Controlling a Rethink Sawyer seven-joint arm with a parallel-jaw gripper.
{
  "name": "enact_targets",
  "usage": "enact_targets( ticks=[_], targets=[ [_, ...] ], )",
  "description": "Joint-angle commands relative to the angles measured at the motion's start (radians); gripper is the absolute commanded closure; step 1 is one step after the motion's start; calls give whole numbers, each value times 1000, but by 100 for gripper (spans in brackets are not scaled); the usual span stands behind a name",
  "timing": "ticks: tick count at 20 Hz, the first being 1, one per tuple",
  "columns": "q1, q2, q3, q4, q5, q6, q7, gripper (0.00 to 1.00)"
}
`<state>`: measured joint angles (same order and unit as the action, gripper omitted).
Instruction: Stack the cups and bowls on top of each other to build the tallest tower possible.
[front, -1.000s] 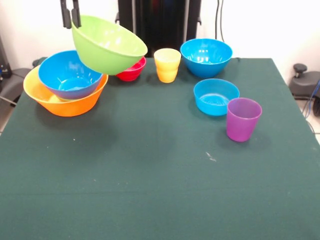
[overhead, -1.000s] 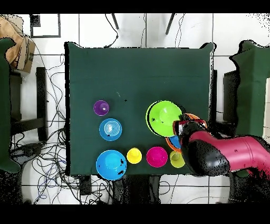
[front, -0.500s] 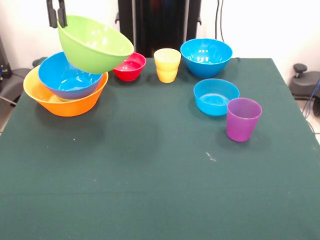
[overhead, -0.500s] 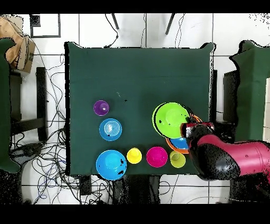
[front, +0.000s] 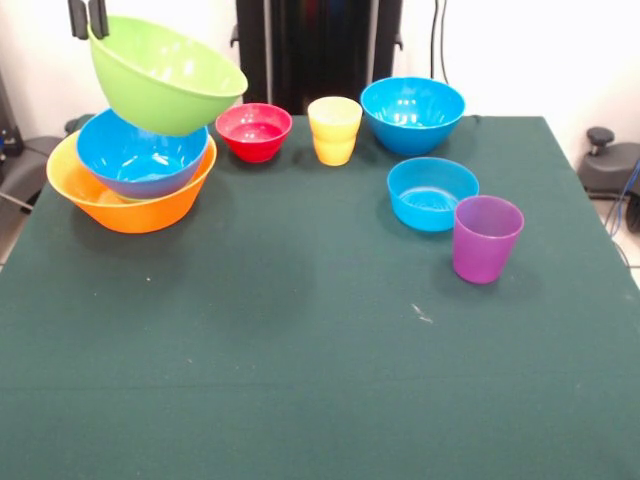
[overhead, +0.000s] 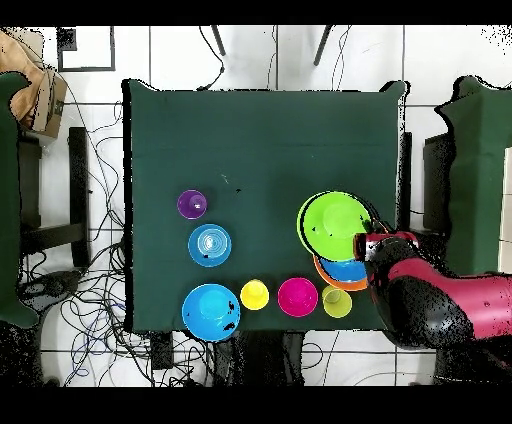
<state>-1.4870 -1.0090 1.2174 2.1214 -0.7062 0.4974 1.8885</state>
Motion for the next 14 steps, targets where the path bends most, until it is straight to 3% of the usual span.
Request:
enact_targets(
  ticks=[1, 11, 14],
  targets=[
    [26, 15, 60, 30, 5, 144, -305, 100],
    [51, -1, 30, 47, -44, 106, -232, 100],
    [56, -19, 13, 57, -48, 68, -170, 100]
  ],
)
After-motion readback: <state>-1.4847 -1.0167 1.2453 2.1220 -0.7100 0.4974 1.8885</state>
